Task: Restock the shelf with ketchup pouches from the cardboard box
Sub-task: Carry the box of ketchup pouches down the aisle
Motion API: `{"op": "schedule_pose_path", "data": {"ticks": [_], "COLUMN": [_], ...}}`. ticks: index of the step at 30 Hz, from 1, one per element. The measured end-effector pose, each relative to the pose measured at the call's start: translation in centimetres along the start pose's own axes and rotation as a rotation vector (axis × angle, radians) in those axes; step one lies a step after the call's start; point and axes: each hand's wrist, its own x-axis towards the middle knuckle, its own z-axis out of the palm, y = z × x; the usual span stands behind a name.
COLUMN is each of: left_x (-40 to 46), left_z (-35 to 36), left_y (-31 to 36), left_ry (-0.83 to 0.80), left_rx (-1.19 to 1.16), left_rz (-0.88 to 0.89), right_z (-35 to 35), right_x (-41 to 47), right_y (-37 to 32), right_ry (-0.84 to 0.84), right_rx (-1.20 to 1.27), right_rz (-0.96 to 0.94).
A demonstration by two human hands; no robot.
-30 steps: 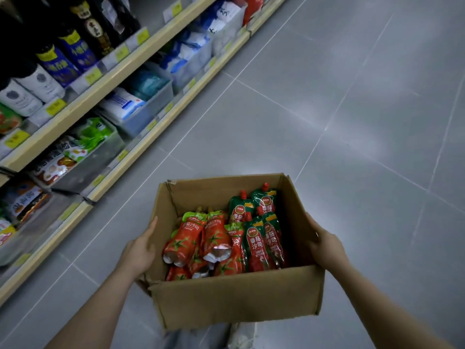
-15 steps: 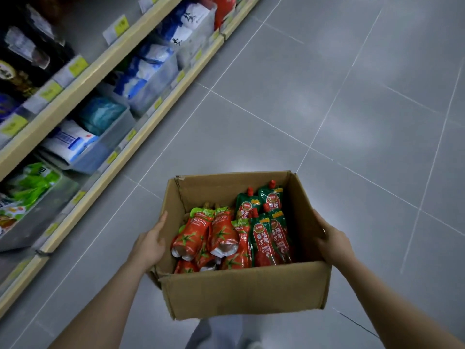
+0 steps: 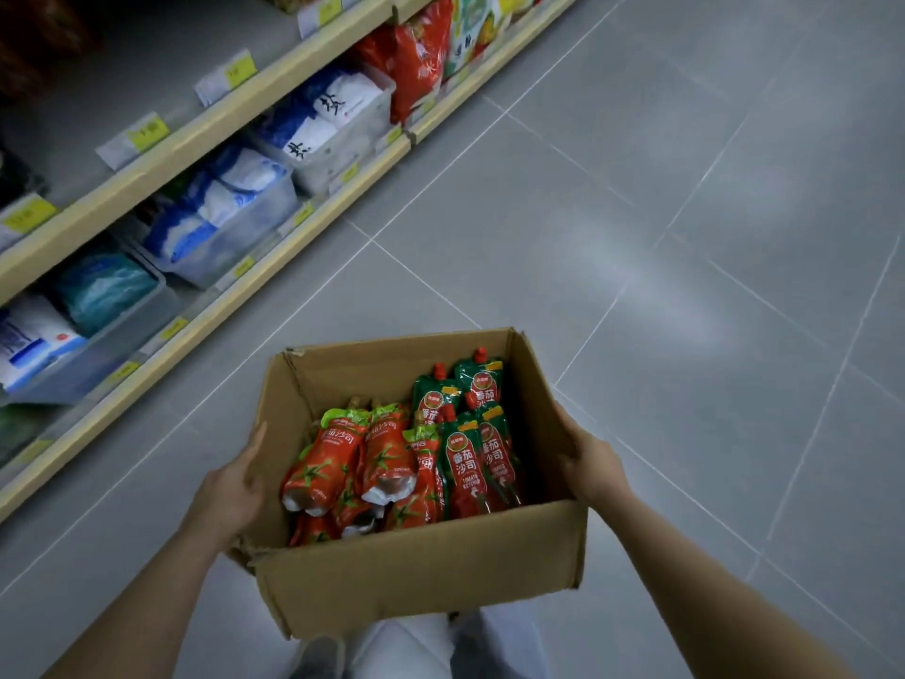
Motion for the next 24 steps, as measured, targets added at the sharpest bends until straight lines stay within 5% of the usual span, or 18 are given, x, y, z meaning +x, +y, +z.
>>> {"op": "schedule_pose_path", "data": {"ticks": [11, 24], "left_x": [6.9, 18.7], "left_z": [1.0, 2.6], "left_y": [10.7, 10.9], "left_ry": [0.055, 0.235], "left_rx": [-0.155, -0.263], "left_rz": [-0.099, -0.252], "right_z": [-12.3, -10.5], "right_x": [16.1, 35.0], "right_y": [-3.4, -11.8], "right_ry": [-0.081, -0.110], "right_rx": [-0.147, -0.296], "right_rz": [-0.143, -0.354]}}
